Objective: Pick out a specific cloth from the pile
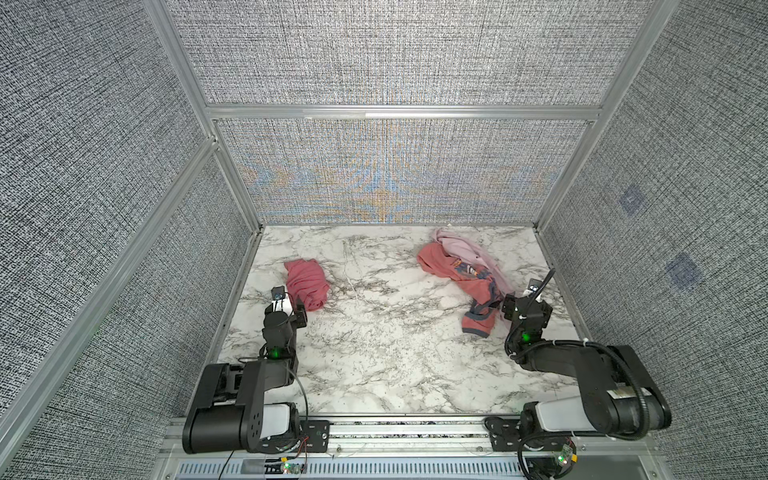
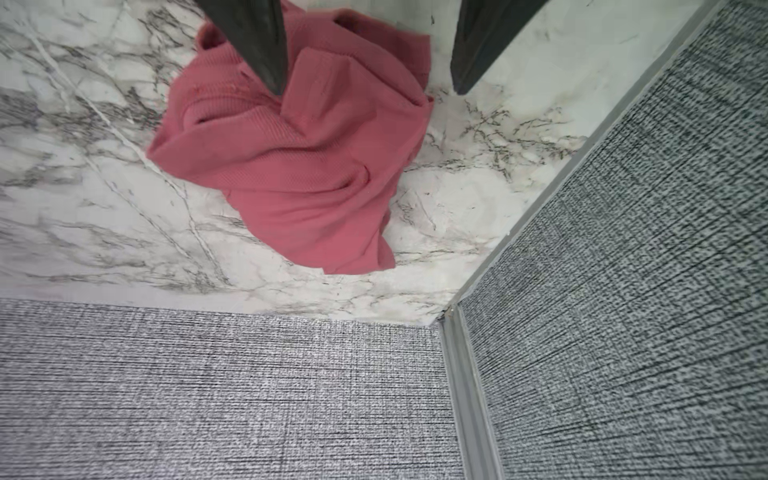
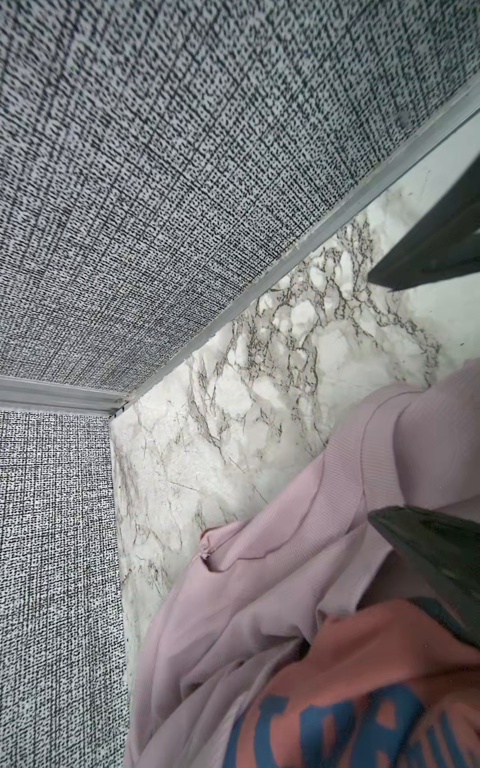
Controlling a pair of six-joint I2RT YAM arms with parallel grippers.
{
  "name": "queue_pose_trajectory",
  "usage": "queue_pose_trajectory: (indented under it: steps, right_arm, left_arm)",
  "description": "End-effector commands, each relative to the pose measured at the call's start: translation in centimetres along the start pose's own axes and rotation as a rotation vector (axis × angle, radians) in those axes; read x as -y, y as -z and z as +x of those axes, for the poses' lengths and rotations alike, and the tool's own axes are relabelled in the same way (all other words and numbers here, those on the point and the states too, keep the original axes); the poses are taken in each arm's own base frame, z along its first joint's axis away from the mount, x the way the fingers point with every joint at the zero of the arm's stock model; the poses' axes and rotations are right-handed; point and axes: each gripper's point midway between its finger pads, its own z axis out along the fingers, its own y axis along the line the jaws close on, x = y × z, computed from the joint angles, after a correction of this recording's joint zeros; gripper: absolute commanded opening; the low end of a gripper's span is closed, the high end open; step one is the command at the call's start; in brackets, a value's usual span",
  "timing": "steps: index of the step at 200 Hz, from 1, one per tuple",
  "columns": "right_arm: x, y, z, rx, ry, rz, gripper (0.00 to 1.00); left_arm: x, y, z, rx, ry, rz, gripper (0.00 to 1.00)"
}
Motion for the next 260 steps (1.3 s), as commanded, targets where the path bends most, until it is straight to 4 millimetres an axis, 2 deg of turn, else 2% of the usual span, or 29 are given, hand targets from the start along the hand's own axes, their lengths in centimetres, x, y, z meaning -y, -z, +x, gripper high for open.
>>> queue_pose_trajectory:
  steps: [1,28,43,58,85,104,115,126,135,260]
  right_arm:
    - [-1.6,0.0,-2.4,0.103,-0.068,-0.11,0.83]
    - [-3.2,-0.6,-1.6,0.071,-0.032,-0.201,0.83]
    - [-4.4,-0.9,-1.3,0.081,-0.001,-0.254,0.84]
    - [-4.6,-1.1,-0.9,0.024,0.004,-0.27,0.84]
    - [-4.6,-1.1,-1.1,0.048,-0.002,-0.281,0.87]
    - [-4.7,-1.2,-1.1,0.051,-0.004,-0.286,0.99]
    - [-4.8,-1.1,-1.0,0.045,-0.003,-0.288,0.99]
    - [-4.7,-1.2,-1.0,0.045,-0.004,-0.289,0.99]
    - [-4.8,-1.2,-1.0,0.044,-0.006,-0.294,0.99]
    - [-4.8,-1.2,-1.0,0.041,-0.01,-0.3,0.99]
  left_arm:
    - [0.9,0.3,-3.5,0.181,-0.01,0.051,0.65]
    - [1.6,0.8,-3.3,0.223,-0.032,0.095,0.66]
    - [1.1,-0.3,-2.7,0.155,-0.018,0.058,0.66]
    - [1.6,-1.2,-2.4,0.123,-0.03,0.08,0.68]
    - [1.7,-0.8,-2.7,0.157,-0.033,0.088,0.72]
    - [1.7,-0.9,-2.7,0.152,-0.032,0.088,0.79]
    - [1.7,-0.9,-2.7,0.155,-0.033,0.089,0.83]
    - [1.7,-0.9,-2.7,0.153,-0.032,0.09,0.94]
    - [1.7,-0.9,-2.7,0.153,-0.033,0.089,0.99]
    - [1.8,-0.8,-2.8,0.158,-0.035,0.093,0.99]
